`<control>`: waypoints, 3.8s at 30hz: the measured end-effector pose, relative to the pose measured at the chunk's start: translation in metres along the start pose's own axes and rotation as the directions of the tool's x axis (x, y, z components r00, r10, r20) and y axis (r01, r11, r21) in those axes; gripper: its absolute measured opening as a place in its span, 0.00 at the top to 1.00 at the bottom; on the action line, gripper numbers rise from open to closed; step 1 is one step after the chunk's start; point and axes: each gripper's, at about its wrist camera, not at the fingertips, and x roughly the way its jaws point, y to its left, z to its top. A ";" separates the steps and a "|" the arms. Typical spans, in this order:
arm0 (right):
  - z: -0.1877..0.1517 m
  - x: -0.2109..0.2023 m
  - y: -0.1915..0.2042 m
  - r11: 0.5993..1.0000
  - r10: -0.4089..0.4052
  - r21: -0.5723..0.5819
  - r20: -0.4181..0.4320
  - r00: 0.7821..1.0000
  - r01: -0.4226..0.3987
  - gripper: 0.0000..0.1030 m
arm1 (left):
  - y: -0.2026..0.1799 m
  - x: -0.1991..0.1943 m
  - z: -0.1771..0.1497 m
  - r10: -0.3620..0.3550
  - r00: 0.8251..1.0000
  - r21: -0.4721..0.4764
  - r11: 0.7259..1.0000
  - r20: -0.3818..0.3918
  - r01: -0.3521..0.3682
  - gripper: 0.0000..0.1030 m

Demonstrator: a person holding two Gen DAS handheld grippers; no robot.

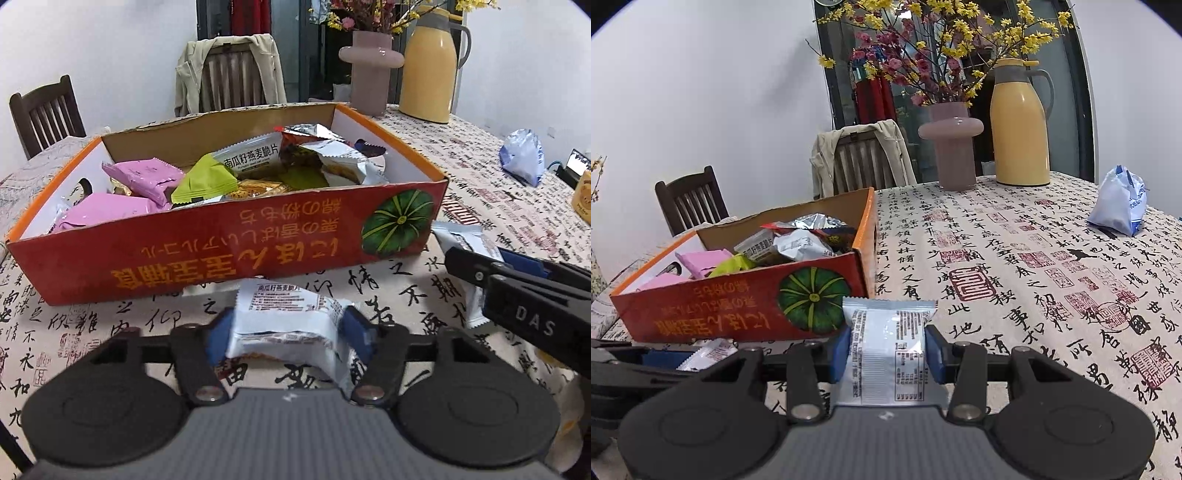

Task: Organize snacks
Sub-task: 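Lift the white packet with the right tool while the left tool grasps another white packet, then carry both white packets over the box and open both tools, then withdraw both tools up and away from the box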

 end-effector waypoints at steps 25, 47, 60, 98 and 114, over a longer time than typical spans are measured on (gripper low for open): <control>0.009 -0.028 0.015 0.998 0.028 -0.064 0.100 0.995 -0.022 0.59 | 0.044 -0.092 0.009 0.033 0.954 -0.085 0.996 0.299 -0.008 0.51; 0.080 0.046 0.096 0.988 0.086 -0.145 0.180 0.980 -0.060 0.59 | 0.106 -0.032 0.073 0.236 0.909 -0.262 0.953 0.342 -0.149 0.51; 0.060 0.067 0.092 0.990 0.062 -0.135 0.156 0.986 -0.041 0.58 | 0.111 -0.014 0.058 0.234 0.911 -0.273 0.951 0.339 -0.143 0.32; 0.019 -0.080 0.068 0.986 0.130 -0.125 0.203 0.970 -0.106 0.00 | 0.099 -0.149 -0.029 0.181 0.908 -0.277 0.958 0.378 -0.076 0.00; -0.051 -0.120 0.060 0.981 0.125 -0.149 0.016 0.992 -0.121 0.00 | 0.097 -0.156 -0.119 0.162 0.965 -0.248 0.963 0.205 -0.109 0.00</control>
